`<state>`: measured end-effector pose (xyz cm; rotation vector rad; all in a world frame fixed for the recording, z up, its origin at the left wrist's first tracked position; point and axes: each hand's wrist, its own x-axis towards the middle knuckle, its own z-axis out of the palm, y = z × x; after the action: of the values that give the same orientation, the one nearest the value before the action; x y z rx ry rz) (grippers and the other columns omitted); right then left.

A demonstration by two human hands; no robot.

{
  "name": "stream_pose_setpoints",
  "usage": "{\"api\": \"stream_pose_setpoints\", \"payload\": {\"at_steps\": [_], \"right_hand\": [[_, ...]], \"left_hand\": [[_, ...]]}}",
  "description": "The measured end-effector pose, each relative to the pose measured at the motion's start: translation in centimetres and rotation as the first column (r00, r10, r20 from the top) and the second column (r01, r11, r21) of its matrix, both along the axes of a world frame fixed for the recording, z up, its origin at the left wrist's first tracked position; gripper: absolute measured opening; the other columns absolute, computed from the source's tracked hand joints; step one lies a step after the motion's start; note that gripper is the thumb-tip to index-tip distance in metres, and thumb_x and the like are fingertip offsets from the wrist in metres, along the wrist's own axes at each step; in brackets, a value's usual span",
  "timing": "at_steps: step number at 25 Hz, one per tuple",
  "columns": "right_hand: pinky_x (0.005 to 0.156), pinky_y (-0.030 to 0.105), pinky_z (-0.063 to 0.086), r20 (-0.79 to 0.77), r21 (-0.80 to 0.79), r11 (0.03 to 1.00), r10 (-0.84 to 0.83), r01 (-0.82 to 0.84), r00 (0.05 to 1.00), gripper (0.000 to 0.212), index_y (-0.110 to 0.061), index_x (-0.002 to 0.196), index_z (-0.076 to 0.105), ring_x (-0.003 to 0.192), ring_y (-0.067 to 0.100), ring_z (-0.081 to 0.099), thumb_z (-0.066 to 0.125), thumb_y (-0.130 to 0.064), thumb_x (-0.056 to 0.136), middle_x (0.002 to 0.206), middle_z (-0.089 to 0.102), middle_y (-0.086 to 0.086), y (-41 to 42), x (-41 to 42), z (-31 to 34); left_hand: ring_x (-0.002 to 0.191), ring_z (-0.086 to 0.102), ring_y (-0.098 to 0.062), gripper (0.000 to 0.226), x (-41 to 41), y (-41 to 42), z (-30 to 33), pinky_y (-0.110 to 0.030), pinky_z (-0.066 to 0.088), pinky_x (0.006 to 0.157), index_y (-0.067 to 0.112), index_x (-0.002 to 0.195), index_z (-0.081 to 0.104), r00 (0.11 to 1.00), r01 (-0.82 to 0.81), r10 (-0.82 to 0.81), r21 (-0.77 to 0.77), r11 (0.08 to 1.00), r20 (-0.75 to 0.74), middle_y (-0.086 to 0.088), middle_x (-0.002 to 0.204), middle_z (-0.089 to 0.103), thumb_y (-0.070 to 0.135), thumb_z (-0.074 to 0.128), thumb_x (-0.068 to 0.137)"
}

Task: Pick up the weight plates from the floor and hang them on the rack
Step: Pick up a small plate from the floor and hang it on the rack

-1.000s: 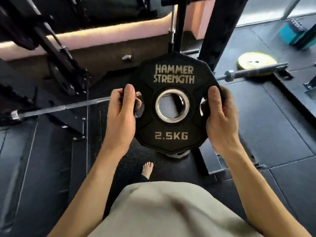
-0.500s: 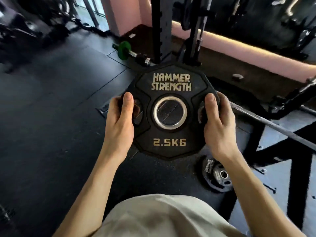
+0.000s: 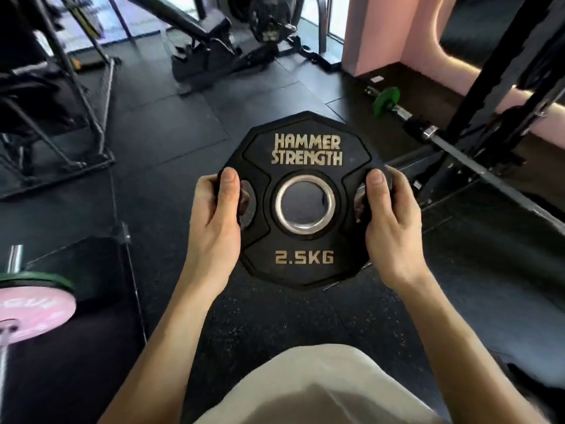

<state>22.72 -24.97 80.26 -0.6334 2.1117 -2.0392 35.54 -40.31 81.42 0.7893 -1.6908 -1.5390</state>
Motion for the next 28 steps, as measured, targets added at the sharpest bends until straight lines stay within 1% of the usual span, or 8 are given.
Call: {"api": "stream_pose_setpoints", "payload": {"at_steps": [2,5,10,15,20,23,25,28], "right_hand": [[0.078,0.019,0.044,-0.003,0.012,0.999,0.040,-0.040,0.999,0.032,-0.011,0.120,0.056,0.083,0.002,0.055,0.044,-0.036,0.103,0.090,0.061,-0.009,-4.5,0.8,-0.2],[0.078,0.024,0.044,-0.002,0.031,0.994,0.102,-0.102,0.995,0.031,-0.013,0.117,0.057,0.083,0.006,0.055,0.044,-0.038,0.103,0.089,0.060,-0.009,-10.6,0.5,-0.6],[0.083,0.038,0.046,0.017,0.018,0.983,0.183,-0.183,0.983,0.047,-0.017,0.117,0.057,0.087,0.013,0.055,0.045,-0.056,0.093,0.090,0.059,-0.009,-20.3,-3.2,-2.3],[0.079,0.033,0.043,0.042,-0.014,0.966,0.258,-0.257,0.965,0.040,-0.018,0.112,0.057,0.082,0.009,0.054,0.046,-0.052,0.095,0.086,0.058,-0.012,-31.0,-9.7,-2.6],[0.075,0.031,0.043,0.058,0.013,0.959,0.282,-0.283,0.958,0.032,-0.018,0.110,0.057,0.077,0.007,0.054,0.046,-0.046,0.099,0.083,0.058,-0.014,-42.0,-16.5,-1.9],[0.074,0.032,0.043,0.056,0.001,0.957,0.291,-0.291,0.955,0.025,-0.025,0.105,0.057,0.075,0.009,0.054,0.046,-0.046,0.098,0.079,0.058,-0.014,-47.4,-20.2,-2.0],[0.070,0.030,0.043,0.046,0.019,0.961,0.275,-0.276,0.960,0.020,-0.025,0.105,0.056,0.070,0.009,0.053,0.045,-0.042,0.101,0.074,0.057,-0.012,-51.6,-22.8,-2.3],[0.067,0.027,0.043,0.037,0.033,0.977,0.210,-0.212,0.977,0.017,-0.025,0.105,0.056,0.068,0.007,0.052,0.043,-0.037,0.104,0.073,0.056,-0.011,-58.7,-27.0,-2.7]], "left_hand": [[0.072,0.051,-0.005,0.029,1.6,-3.9,-0.2,-0.032,0.045,0.074,0.028,0.081,0.052,0.998,-0.057,0.057,0.011,0.998,-0.002,0.016,0.073,0.056,0.055,0.045,0.091],[0.072,0.052,-0.003,0.028,2.3,-9.2,-0.8,-0.028,0.044,0.073,0.027,0.081,0.052,0.993,-0.121,0.121,0.024,0.992,-0.010,0.016,0.073,0.057,0.052,0.045,0.092],[0.077,0.053,-0.008,0.029,0.0,-17.7,-2.2,-0.033,0.044,0.079,0.029,0.081,0.053,0.985,-0.172,0.171,0.037,0.984,0.017,0.011,0.078,0.057,0.054,0.045,0.093],[0.080,0.056,-0.007,0.030,-5.8,-27.2,-2.2,-0.032,0.047,0.083,0.022,0.090,0.054,0.974,-0.224,0.223,0.045,0.974,0.031,0.008,0.082,0.059,0.049,0.044,0.099],[0.078,0.055,-0.006,0.028,-12.6,-37.7,-1.6,-0.031,0.046,0.082,0.024,0.086,0.053,0.970,-0.244,0.243,0.061,0.968,0.018,0.012,0.079,0.059,0.049,0.045,0.095],[0.079,0.055,-0.007,0.028,-16.1,-43.4,-2.0,-0.031,0.047,0.082,0.023,0.086,0.052,0.977,-0.213,0.214,0.059,0.975,-0.007,0.010,0.081,0.058,0.049,0.045,0.095],[0.081,0.055,-0.008,0.029,-18.9,-48.1,-2.8,-0.033,0.047,0.083,0.022,0.088,0.052,0.982,-0.191,0.191,0.050,0.980,-0.006,0.007,0.083,0.058,0.048,0.043,0.098],[0.082,0.055,-0.009,0.030,-24.1,-56.2,-3.8,-0.036,0.046,0.084,0.022,0.088,0.052,0.991,-0.134,0.135,0.065,0.989,0.000,0.006,0.084,0.058,0.050,0.044,0.097]]}}
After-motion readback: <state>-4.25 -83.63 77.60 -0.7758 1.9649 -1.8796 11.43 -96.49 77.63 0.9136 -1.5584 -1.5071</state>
